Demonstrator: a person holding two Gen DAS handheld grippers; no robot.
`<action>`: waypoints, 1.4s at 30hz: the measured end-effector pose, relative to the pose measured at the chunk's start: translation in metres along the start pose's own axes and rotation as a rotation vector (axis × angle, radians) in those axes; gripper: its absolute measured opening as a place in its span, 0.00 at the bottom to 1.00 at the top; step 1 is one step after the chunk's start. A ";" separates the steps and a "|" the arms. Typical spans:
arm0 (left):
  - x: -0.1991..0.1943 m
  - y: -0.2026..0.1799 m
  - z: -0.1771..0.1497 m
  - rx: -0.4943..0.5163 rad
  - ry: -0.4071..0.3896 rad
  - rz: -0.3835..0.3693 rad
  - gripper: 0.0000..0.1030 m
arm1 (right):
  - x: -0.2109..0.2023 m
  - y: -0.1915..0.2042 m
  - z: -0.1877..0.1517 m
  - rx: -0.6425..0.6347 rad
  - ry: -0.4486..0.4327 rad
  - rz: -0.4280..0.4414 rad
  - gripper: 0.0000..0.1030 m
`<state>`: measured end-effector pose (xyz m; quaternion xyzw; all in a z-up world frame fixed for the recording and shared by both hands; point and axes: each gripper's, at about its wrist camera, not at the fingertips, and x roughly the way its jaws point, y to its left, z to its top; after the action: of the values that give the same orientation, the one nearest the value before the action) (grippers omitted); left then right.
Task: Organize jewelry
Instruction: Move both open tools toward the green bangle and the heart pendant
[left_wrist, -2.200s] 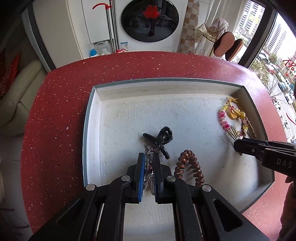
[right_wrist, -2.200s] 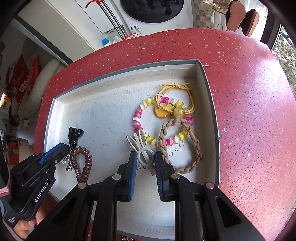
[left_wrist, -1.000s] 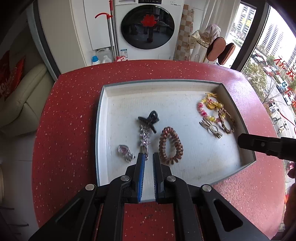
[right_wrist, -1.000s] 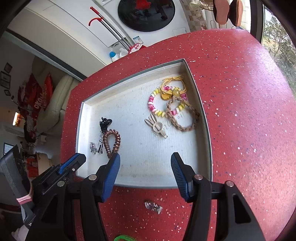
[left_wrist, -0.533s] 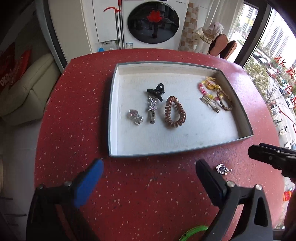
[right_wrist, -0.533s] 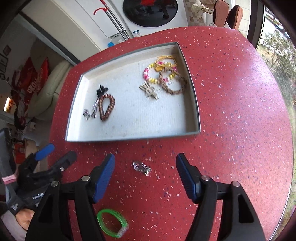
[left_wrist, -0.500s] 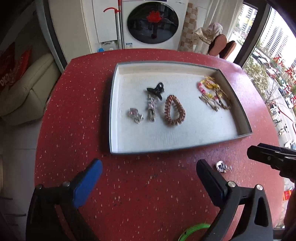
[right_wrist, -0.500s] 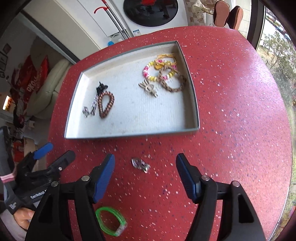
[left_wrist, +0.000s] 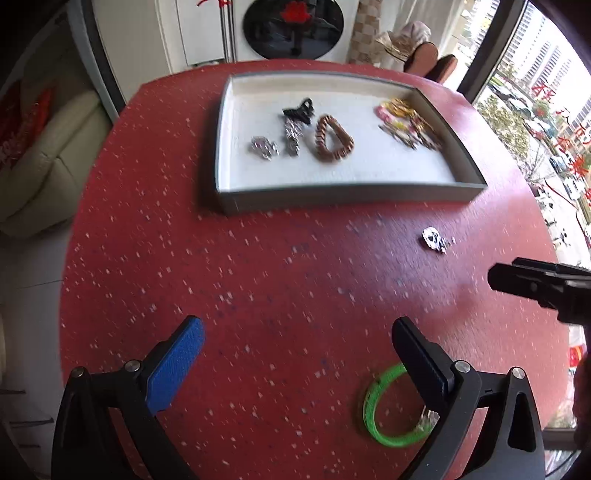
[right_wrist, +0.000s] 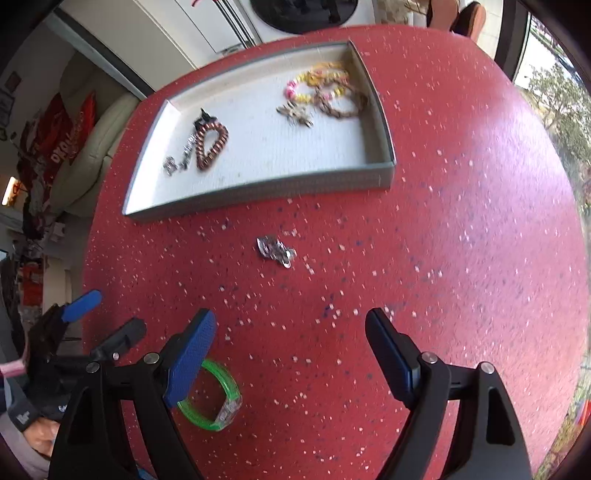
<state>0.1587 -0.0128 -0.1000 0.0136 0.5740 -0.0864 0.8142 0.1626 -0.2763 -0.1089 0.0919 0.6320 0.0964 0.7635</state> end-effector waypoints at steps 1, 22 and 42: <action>0.001 -0.002 -0.005 0.008 0.008 -0.004 1.00 | 0.001 0.000 -0.002 0.000 0.004 -0.011 0.83; 0.035 -0.031 -0.053 0.094 0.119 0.016 1.00 | 0.016 0.022 -0.008 -0.153 0.033 -0.106 0.83; 0.038 -0.070 -0.048 0.144 0.103 0.031 0.96 | 0.066 0.056 0.040 -0.311 0.046 -0.175 0.56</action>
<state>0.1156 -0.0802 -0.1469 0.0853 0.6073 -0.1142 0.7816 0.2125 -0.2056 -0.1489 -0.0851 0.6322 0.1283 0.7593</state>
